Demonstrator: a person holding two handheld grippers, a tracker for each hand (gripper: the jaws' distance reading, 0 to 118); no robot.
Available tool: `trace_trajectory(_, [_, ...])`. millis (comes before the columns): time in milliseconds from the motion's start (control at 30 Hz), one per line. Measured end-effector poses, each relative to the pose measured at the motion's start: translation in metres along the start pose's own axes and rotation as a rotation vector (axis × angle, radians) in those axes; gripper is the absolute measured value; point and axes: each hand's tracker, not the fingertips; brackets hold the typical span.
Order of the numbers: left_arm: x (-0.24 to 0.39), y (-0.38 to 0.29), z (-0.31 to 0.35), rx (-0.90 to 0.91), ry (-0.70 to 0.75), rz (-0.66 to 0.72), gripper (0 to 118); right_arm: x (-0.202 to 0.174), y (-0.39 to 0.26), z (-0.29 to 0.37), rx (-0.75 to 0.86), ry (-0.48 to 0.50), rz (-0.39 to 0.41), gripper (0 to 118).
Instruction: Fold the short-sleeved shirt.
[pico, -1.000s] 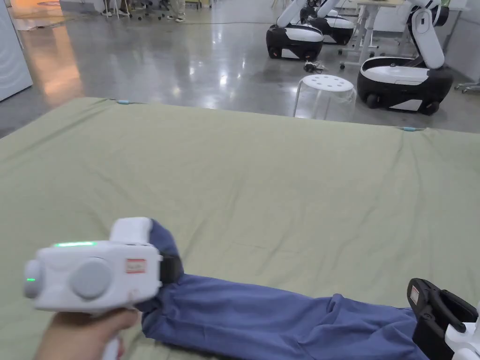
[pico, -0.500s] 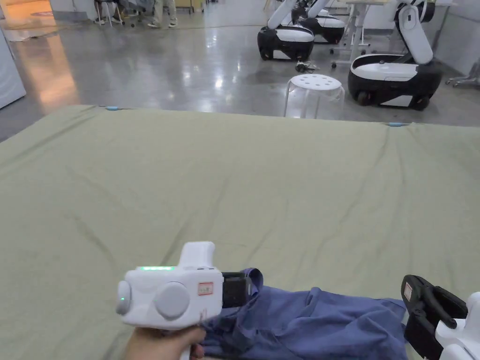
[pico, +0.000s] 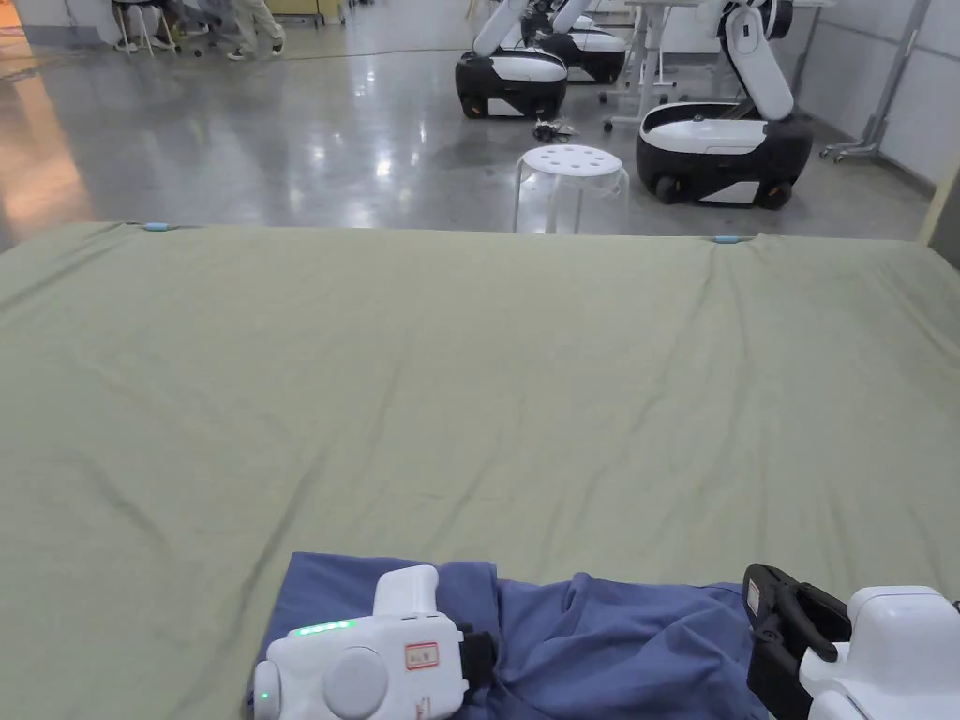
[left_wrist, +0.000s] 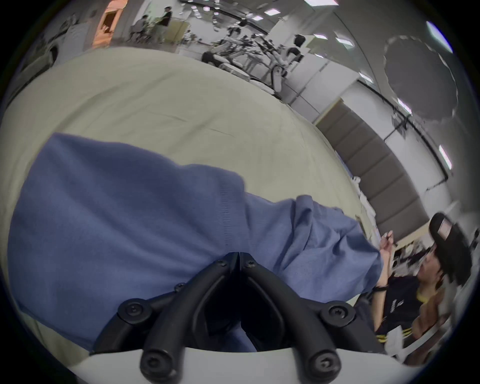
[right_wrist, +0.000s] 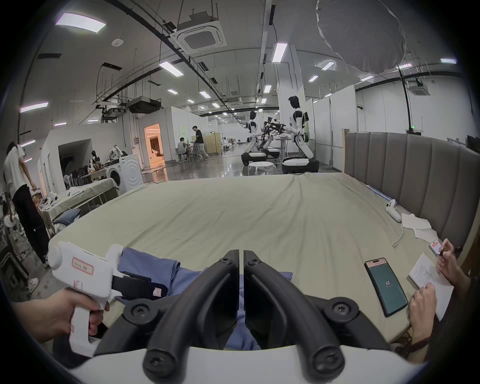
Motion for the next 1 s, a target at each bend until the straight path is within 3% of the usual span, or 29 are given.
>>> trace_trajectory(67, [-0.001, 0.004, 0.005, -0.008, 0.049, -0.096, 6, -0.001, 0.002, 0.0, 0.003, 0.001, 0.004, 5])
trace_trajectory(233, [-0.007, 0.028, 0.079, 0.16, 0.104, -0.114, 8, -0.008, 0.003, -0.005, 0.008, 0.014, 0.007, 5])
trace_trajectory(333, [-0.03, 0.039, 0.101, 0.112, 0.077, -0.112, 86, -0.017, 0.001, -0.013, -0.018, 0.047, -0.016, 5])
trace_trajectory(367, [-0.046, 0.047, 0.103, 0.101, 0.073, -0.105, 98, -0.021, 0.0, -0.013, -0.016, 0.052, -0.011, 5])
trace_trajectory(467, [-0.08, 0.06, 0.132, 0.112, 0.082, -0.075, 98, -0.031, -0.001, -0.01, -0.008, 0.075, 0.014, 5])
trace_trajectory(533, [-0.119, 0.073, 0.134, 0.042, 0.127, 0.016, 98, -0.034, -0.002, -0.014, -0.02, 0.077, 0.026, 5])
trace_trajectory(700, [-0.222, 0.073, 0.1, -0.126, -0.3, 0.452, 98, -0.039, -0.003, -0.024, -0.051, 0.08, 0.016, 5])
trace_trajectory(767, [-0.247, 0.063, 0.076, -0.15, -0.48, 0.549, 98, -0.043, -0.003, -0.025, -0.058, 0.075, 0.032, 5])
trace_trajectory(867, [-0.248, 0.061, 0.052, -0.088, -0.597, 0.531, 97, -0.043, -0.003, -0.03, -0.077, 0.062, 0.052, 5])
trace_trajectory(933, [-0.23, 0.062, 0.032, -0.14, -0.648, 0.512, 97, -0.043, -0.002, -0.034, -0.086, 0.051, 0.05, 5])
trace_trajectory(967, [-0.221, 0.064, 0.023, -0.18, -0.639, 0.467, 88, -0.043, -0.001, -0.036, -0.091, 0.045, 0.043, 5])
trace_trajectory(1000, [-0.212, 0.068, 0.019, -0.199, -0.603, 0.398, 61, -0.043, 0.0, -0.038, -0.095, 0.041, 0.035, 5])
